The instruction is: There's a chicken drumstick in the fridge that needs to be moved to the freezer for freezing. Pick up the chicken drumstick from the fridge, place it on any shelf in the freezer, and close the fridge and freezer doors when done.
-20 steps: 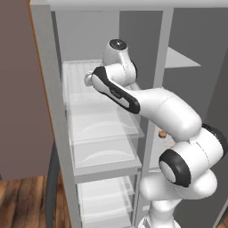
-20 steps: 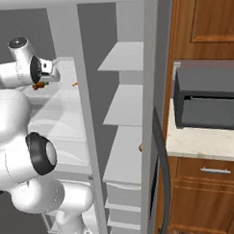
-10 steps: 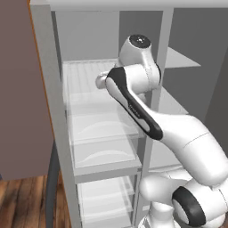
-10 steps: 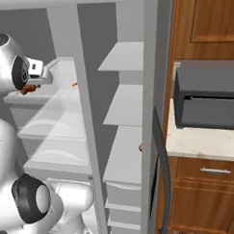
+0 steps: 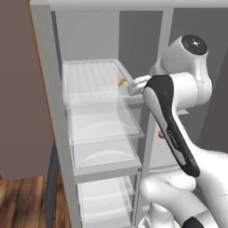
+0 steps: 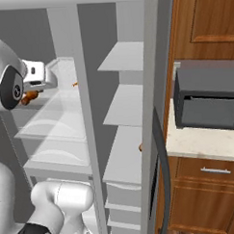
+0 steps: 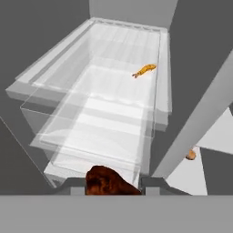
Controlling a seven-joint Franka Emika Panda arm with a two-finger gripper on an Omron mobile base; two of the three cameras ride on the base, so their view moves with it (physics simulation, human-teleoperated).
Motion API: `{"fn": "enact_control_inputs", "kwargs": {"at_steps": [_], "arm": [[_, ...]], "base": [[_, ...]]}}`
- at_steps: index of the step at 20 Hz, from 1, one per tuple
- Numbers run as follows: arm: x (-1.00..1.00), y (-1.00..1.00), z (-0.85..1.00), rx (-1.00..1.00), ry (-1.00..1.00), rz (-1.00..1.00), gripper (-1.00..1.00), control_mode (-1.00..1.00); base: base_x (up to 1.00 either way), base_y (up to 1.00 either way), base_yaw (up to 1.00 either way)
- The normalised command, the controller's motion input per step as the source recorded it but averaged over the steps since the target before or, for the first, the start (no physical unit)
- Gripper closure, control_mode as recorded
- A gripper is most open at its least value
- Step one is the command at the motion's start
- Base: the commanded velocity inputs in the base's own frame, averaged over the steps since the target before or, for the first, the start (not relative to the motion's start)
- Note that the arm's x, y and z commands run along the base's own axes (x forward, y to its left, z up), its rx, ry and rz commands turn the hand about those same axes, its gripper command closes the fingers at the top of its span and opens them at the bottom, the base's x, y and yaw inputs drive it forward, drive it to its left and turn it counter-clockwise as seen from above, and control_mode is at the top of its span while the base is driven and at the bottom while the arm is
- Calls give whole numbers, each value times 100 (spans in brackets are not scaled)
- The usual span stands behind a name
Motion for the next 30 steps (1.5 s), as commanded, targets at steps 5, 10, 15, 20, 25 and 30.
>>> {"fn": "enact_control_inputs", "kwargs": {"at_steps": [5,10,15,20,25,30], "arm": [[-70,-73,54,-3,-8,0,100,-100],[-6,-88,54,0,-2,0,100,-100],[2,-66,37,1,-1,-5,100,-100],[18,-35,11,0,-23,-4,100,-100],[50,-27,0,5,-24,0,100,-100],[73,-29,-10,10,-14,0,100,-100]], "base": [[0,0,0],[0,0,0],[0,0,0],[0,0,0],[0,0,0],[0,0,0]]}}
